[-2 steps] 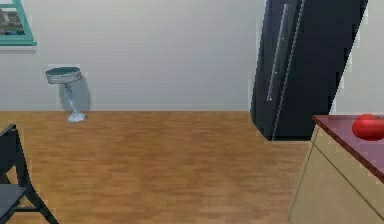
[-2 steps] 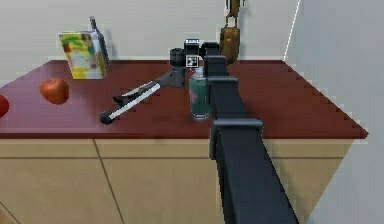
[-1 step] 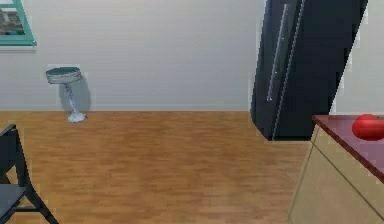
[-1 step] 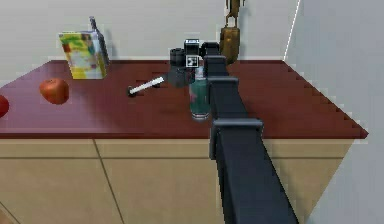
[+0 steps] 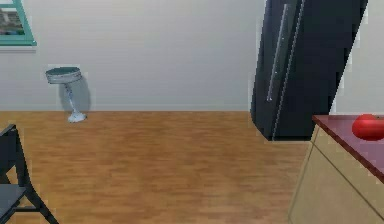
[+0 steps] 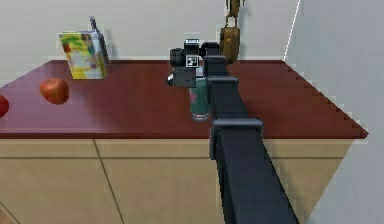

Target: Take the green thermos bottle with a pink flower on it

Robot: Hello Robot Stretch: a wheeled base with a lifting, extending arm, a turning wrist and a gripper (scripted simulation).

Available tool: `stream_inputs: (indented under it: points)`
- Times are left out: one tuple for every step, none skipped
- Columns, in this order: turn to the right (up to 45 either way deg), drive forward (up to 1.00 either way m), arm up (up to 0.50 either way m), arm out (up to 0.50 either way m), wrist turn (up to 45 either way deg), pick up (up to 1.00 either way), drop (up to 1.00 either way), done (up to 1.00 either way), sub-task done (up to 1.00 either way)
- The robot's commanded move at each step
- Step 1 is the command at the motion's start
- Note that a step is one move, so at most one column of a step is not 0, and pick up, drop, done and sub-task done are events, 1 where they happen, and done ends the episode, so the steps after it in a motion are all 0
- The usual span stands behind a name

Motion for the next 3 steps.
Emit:
stream_inputs:
  points:
    - [0.0,0.0,0.0,0.0,18.0,0.0,0.0,0.0,0.0]
    - [0.0,0.0,0.0,0.0,0.0,1.0,0.0,0.0,0.0]
    - [0.0,0.0,0.0,0.0,0.0,0.0,0.0,1.0,0.0]
